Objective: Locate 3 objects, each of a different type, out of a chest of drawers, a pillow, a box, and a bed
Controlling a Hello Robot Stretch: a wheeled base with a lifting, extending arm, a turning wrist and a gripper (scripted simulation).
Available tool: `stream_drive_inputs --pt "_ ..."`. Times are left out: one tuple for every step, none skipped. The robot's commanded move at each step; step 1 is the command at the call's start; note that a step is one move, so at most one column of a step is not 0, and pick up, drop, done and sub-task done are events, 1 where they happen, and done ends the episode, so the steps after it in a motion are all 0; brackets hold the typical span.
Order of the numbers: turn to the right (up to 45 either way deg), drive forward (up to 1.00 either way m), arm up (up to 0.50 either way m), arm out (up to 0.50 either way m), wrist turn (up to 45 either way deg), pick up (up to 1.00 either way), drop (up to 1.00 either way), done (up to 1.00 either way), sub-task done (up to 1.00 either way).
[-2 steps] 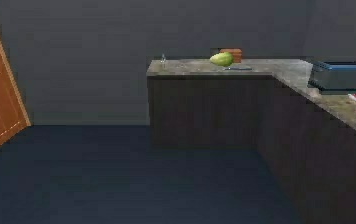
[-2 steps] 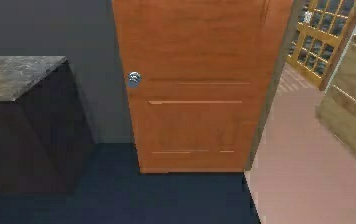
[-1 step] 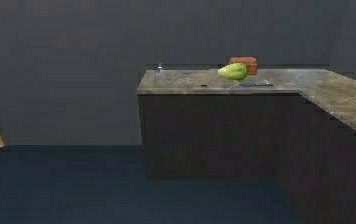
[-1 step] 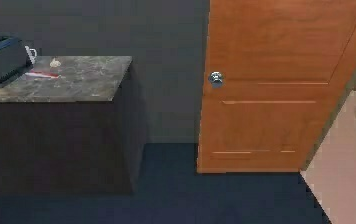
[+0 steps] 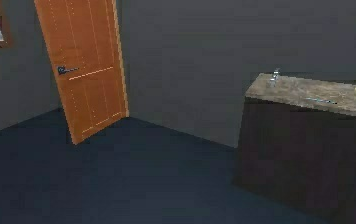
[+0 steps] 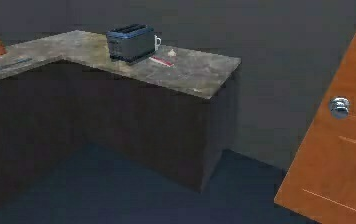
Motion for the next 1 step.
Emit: stream_drive_inputs --pt "0.0 0.55 0.00 0.00 0.0 0.00 0.00 0.00 0.00"
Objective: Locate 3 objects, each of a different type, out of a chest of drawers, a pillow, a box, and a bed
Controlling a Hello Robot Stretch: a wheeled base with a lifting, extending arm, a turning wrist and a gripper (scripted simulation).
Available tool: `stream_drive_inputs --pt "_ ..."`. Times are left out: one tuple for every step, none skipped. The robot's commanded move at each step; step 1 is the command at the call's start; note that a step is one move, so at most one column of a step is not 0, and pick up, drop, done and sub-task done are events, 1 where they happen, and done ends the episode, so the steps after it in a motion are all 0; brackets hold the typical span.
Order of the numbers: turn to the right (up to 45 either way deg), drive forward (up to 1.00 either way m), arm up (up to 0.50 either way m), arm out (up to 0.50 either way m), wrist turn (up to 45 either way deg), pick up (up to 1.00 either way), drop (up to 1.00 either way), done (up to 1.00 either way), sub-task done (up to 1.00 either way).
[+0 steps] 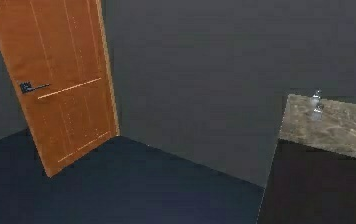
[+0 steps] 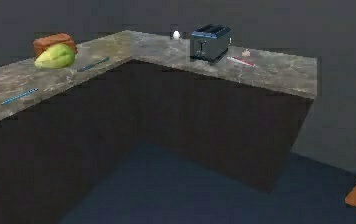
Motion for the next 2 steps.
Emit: stream_drive_inputs --pt "-45.0 0.00 0.00 0.00 0.0 0.00 0.00 0.00 0.00" --pt "-6.0 0.00 0.00 0.00 0.0 0.00 0.00 0.00 0.00"
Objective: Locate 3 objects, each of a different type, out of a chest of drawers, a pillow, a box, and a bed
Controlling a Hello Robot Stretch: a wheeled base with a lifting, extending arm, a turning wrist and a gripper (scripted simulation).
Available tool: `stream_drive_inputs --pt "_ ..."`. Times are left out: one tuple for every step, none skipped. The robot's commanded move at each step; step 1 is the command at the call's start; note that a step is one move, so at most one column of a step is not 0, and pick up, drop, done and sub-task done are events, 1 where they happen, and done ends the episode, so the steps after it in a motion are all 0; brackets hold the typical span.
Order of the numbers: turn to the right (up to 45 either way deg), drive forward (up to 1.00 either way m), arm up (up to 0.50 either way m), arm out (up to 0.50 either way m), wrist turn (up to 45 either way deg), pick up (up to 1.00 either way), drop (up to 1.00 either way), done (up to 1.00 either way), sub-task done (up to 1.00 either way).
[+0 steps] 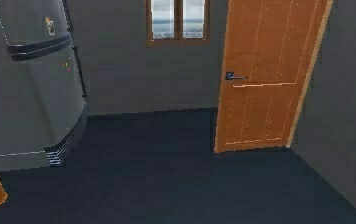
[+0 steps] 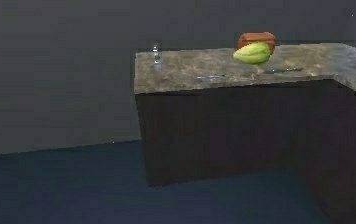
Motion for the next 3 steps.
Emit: stream_drive_inputs --pt "0.0 1.00 0.00 0.00 0.0 0.00 0.00 0.00 0.00" --pt "0.0 1.00 0.00 0.00 0.0 0.00 0.00 0.00 0.00" --pt "0.0 0.15 0.00 0.00 0.0 0.00 0.00 0.00 0.00"
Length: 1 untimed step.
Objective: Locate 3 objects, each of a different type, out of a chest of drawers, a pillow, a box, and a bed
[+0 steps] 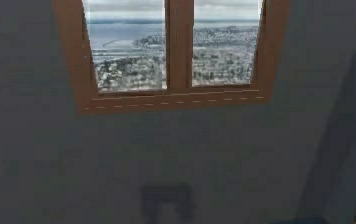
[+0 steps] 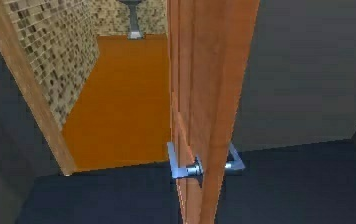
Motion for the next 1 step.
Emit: stream_drive_inputs --pt "-18.0 0.00 0.00 0.00 0.0 0.00 0.00 0.00 0.00"
